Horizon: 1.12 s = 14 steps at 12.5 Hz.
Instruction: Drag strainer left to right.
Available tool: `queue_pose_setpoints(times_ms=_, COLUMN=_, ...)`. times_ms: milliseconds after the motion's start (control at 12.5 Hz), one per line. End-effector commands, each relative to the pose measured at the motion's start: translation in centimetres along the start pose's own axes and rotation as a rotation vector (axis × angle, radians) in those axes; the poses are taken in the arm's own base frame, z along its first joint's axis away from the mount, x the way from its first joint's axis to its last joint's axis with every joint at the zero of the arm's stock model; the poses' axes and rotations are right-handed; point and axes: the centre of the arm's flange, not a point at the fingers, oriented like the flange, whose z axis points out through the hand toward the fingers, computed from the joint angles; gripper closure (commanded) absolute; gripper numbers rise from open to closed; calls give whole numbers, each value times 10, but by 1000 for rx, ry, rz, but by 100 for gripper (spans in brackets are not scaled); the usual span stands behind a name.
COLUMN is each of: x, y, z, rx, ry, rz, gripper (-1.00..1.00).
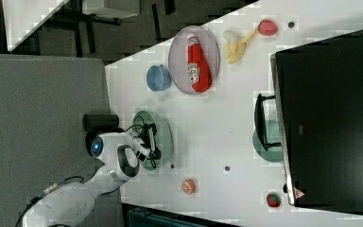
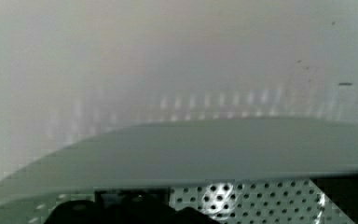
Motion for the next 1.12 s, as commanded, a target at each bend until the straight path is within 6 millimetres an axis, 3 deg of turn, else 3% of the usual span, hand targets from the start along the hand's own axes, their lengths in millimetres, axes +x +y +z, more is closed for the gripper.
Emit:
queue_pose_setpoints(times_ms=80, x=37, y=-24, z=-22, rx=46, ry=32, rz=84, gripper=-100)
queue_pose_setpoints(times_ms=560, x=86, y=-33, z=-34, rx=66, ry=77, rz=123, gripper=-100)
queue_pose_setpoints(times_ms=1120, x=157, y=-19, z=-44, rx=39, ry=133, rz=119, gripper=-100)
